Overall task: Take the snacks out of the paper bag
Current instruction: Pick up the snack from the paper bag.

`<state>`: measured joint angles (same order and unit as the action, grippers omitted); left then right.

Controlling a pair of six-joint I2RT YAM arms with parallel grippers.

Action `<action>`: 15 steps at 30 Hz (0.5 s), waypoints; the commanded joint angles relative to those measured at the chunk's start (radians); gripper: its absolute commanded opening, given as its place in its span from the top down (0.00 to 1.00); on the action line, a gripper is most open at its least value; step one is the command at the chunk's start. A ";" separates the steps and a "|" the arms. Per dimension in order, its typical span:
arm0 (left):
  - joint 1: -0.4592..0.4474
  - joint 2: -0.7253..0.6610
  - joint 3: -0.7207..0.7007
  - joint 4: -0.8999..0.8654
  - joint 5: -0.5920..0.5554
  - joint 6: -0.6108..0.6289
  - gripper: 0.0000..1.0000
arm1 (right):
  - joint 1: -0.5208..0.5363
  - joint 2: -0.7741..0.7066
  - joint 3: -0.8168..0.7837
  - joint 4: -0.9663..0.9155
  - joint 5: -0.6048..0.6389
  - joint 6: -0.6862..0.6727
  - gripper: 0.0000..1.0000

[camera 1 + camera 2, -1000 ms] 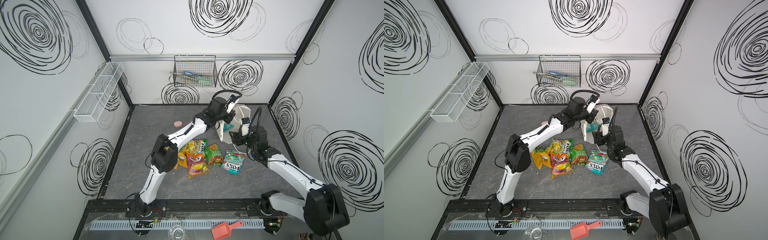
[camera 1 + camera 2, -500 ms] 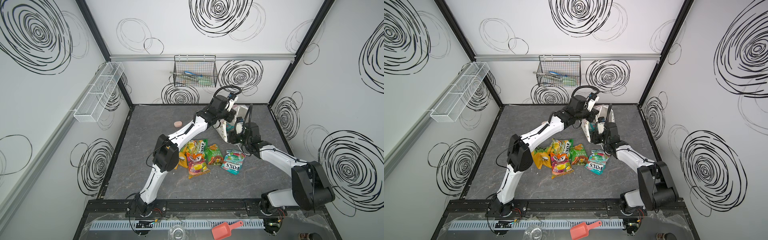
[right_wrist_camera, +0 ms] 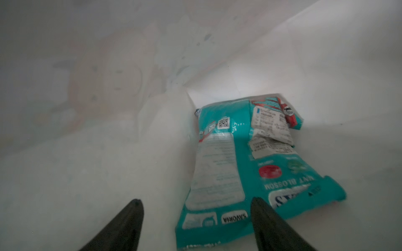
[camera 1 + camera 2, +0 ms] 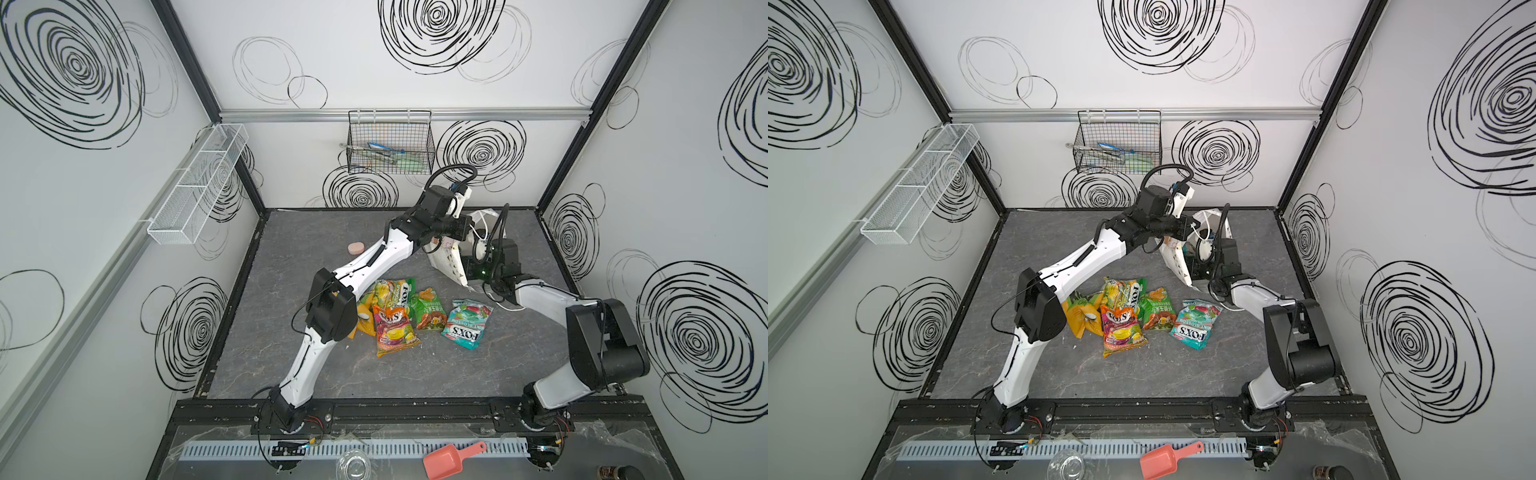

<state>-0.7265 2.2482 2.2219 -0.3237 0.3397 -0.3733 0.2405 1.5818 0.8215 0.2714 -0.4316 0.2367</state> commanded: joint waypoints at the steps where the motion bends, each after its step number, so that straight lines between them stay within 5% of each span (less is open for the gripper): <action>1: -0.011 -0.017 0.041 0.035 0.050 -0.031 1.00 | -0.002 0.051 0.041 -0.034 -0.072 0.017 0.07; 15: -0.038 -0.019 0.036 0.036 0.088 -0.029 1.00 | 0.026 0.285 0.114 0.000 -0.026 0.029 0.07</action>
<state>-0.7353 2.2498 2.2219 -0.3817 0.3328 -0.4007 0.2611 1.8183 0.9260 0.3187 -0.4545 0.2512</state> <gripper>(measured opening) 0.052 0.935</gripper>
